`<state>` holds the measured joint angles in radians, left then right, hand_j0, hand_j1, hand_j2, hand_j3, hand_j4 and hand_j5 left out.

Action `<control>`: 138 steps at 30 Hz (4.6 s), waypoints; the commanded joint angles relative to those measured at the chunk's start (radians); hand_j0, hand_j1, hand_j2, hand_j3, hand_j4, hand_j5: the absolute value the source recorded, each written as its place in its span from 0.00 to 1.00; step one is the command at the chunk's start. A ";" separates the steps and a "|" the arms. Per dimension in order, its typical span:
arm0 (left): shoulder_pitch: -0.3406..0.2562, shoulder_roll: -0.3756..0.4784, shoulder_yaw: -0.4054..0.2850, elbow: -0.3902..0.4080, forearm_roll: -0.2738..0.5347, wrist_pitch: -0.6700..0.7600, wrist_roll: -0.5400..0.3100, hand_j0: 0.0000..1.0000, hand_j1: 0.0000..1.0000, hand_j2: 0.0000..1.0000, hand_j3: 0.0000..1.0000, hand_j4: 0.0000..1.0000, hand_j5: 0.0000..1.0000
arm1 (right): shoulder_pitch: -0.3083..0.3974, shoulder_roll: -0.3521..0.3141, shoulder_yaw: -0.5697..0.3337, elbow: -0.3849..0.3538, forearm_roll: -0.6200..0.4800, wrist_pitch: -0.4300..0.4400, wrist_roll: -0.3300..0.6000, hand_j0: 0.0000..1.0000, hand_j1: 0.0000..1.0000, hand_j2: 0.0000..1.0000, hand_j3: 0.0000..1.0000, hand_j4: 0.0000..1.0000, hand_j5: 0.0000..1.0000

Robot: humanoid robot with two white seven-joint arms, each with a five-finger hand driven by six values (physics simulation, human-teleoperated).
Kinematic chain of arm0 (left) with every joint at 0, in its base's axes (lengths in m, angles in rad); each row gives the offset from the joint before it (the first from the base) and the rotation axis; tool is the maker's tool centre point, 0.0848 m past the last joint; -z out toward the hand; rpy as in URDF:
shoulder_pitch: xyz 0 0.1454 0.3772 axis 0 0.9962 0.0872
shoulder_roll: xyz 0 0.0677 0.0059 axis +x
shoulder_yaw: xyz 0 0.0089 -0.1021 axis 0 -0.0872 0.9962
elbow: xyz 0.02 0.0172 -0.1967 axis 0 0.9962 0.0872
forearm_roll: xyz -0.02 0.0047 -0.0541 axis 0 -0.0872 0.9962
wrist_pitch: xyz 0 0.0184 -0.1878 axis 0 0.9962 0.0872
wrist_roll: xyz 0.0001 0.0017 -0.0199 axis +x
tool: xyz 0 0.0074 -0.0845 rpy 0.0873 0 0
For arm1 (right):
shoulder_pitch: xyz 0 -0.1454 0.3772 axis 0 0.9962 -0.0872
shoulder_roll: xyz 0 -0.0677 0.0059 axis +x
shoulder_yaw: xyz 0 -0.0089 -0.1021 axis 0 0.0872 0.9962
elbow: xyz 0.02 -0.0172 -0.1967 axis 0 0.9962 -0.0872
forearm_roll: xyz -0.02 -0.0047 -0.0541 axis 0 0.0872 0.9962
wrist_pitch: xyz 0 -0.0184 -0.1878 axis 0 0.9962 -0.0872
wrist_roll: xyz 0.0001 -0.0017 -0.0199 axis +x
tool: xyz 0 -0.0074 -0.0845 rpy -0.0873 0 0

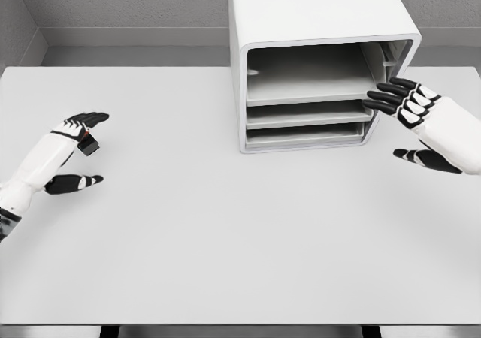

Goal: Slide open multi-storey tabletop storage cabinets and put open load switch and slide close multi-storey tabletop storage cabinets

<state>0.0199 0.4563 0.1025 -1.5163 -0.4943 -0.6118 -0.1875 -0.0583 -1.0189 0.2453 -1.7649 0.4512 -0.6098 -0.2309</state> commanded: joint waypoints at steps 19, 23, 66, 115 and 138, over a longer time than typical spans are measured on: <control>-0.288 -0.007 0.031 0.033 -0.062 0.001 -0.423 1.00 1.00 1.00 1.00 1.00 1.00 | -0.175 0.120 0.072 0.002 0.023 -0.001 0.275 0.68 0.68 0.68 0.68 0.68 0.68; -0.333 -0.007 0.043 0.054 -0.170 0.001 -0.423 1.00 1.00 1.00 1.00 1.00 1.00 | -0.184 0.151 0.071 0.016 0.023 -0.001 0.274 0.69 0.69 0.69 0.69 0.69 0.69; -0.380 0.051 -0.052 0.197 -0.409 0.001 -0.423 0.67 0.67 0.67 0.67 0.67 0.67 | -0.403 0.462 0.143 0.297 0.038 -0.001 0.363 0.70 0.70 0.70 0.70 0.70 0.70; -0.324 0.029 -0.021 -0.048 -0.274 0.001 -0.423 0.36 0.36 0.36 0.36 0.36 0.36 | -0.391 0.398 0.206 0.277 0.054 -0.001 0.361 0.73 0.73 0.73 0.73 0.73 0.73; -0.250 -0.022 -0.032 -0.200 -0.248 0.001 -0.423 0.37 0.37 0.37 0.37 0.37 0.37 | -0.282 0.324 0.127 0.150 0.050 -0.001 0.360 0.73 0.73 0.73 0.73 0.73 0.73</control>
<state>-0.2286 0.4357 0.0704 -1.7085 -0.7524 -0.6142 -0.6114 -0.3390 -0.6847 0.3966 -1.5963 0.5051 -0.6110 0.1279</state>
